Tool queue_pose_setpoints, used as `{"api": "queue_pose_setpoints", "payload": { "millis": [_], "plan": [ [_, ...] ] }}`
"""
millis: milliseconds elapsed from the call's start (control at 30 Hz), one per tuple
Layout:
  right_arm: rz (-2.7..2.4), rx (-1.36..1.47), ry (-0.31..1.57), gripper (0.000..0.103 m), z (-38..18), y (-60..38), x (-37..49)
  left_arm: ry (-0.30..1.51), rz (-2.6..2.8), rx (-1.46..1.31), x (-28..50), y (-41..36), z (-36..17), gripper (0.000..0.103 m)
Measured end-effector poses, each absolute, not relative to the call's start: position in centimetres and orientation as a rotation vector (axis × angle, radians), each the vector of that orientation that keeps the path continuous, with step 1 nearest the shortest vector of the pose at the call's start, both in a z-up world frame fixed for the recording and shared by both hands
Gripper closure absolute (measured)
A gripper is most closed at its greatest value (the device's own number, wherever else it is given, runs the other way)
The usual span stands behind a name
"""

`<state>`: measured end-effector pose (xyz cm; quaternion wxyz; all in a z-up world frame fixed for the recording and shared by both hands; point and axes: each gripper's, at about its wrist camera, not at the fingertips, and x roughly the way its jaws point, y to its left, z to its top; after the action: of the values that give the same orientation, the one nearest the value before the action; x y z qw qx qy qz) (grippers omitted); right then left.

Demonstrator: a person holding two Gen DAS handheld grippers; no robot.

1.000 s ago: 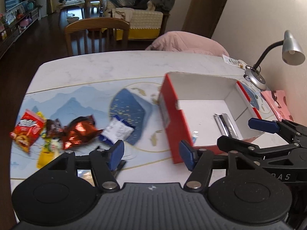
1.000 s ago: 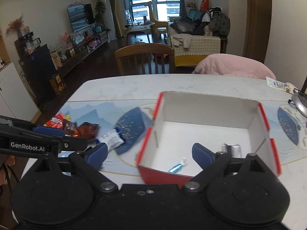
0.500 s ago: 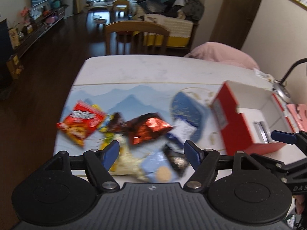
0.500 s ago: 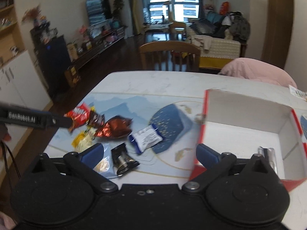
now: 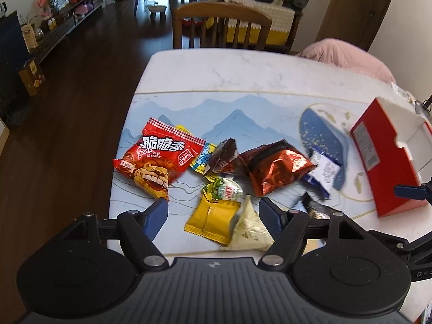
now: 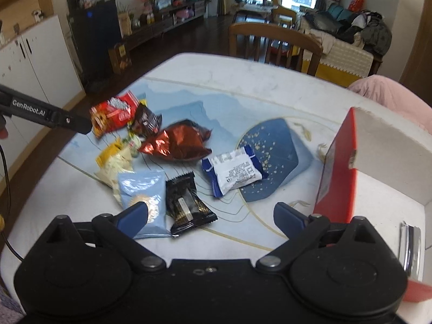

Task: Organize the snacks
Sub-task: 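Move both grippers back over the snack pile, then grasp the black-wrapped bar with the right gripper while the left grasps the yellow cake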

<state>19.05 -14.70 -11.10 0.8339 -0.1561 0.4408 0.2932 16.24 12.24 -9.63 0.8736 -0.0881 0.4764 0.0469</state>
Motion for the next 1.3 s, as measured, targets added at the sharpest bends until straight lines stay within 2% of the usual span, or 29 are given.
{"api": "queue_pose_setpoints", "payload": {
  "millis": [133,267,800,1067,1167,1233,1300],
  "plan": [
    [0.627,-0.351,0.974,0.007,-12.8,-14.0,20.4,1.030,0.084,-0.173,18.1,12.4,-11.4,0.029],
    [0.650,-0.386,1.001,0.015,-14.1,-13.3,21.2,1.061,0.085,-0.135,19.3,12.5,-13.1,0.029],
    [0.749,-0.476,1.022,0.033,-16.5,-10.6,21.8,1.160,0.044,-0.129,19.6,12.4,-17.3,0.029],
    [0.780,-0.493,1.030,0.054,-17.2,-9.9,21.0,1.156,0.062,-0.113,19.0,11.9,-17.7,0.031],
    [0.779,-0.492,1.020,0.058,-17.2,-9.8,20.7,1.148,0.070,-0.089,19.0,11.4,-17.7,0.039],
    [0.767,-0.491,1.011,0.062,-17.1,-9.7,20.6,1.144,0.066,-0.085,18.9,11.2,-17.6,0.049],
    [0.758,-0.487,1.007,0.064,-16.9,-9.8,20.4,1.143,0.069,-0.092,18.9,11.2,-17.5,0.050]
  ]
}}
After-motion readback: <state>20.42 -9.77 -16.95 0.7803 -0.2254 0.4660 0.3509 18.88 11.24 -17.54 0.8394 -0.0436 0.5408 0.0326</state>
